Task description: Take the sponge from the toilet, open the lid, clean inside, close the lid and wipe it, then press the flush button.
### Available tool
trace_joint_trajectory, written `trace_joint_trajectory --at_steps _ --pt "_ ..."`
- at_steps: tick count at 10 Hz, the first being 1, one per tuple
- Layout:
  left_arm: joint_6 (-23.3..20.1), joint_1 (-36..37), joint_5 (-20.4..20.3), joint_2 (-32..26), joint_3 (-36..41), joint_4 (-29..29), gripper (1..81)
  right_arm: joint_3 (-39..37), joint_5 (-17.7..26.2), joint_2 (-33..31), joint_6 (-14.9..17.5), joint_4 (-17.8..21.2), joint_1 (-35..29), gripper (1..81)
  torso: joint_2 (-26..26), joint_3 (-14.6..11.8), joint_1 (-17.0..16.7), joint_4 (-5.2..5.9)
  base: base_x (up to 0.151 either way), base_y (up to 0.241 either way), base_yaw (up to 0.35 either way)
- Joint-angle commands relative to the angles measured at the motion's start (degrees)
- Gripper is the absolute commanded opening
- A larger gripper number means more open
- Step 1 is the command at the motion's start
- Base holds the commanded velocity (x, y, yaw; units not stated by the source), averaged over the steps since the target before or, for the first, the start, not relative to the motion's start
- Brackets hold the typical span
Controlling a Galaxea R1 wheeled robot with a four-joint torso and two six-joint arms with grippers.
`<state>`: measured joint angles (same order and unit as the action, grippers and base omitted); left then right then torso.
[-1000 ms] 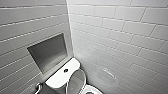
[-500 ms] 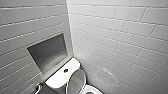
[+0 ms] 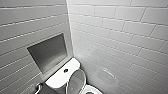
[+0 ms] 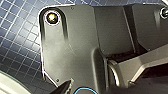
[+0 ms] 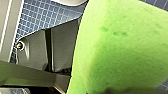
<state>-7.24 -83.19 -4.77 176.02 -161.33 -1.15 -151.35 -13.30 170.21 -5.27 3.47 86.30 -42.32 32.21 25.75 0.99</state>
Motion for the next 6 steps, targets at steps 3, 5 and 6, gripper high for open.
trace_joint_trajectory --at_steps 3,5,6 --pt "-0.49 0.52 3.8 0.13 -0.04 0.18 81.1 22.32 2.05 -16.17 0.52 0.48 -12.41 1.0 0.0 0.0 0.0 0.0 0.0 0.0 0.0" --pt "-0.58 0.17 3.8 0.13 0.05 0.27 81.1 24.0 2.23 -18.38 0.43 1.09 -17.5 1.0 0.0 0.0 0.0 0.0 0.0 0.0 0.0" --pt "-0.58 0.17 3.8 0.13 0.05 0.27 81.1 24.09 2.49 -18.74 0.43 1.27 -19.61 1.0 0.0 0.0 0.0 0.0 0.0 0.0 0.0"
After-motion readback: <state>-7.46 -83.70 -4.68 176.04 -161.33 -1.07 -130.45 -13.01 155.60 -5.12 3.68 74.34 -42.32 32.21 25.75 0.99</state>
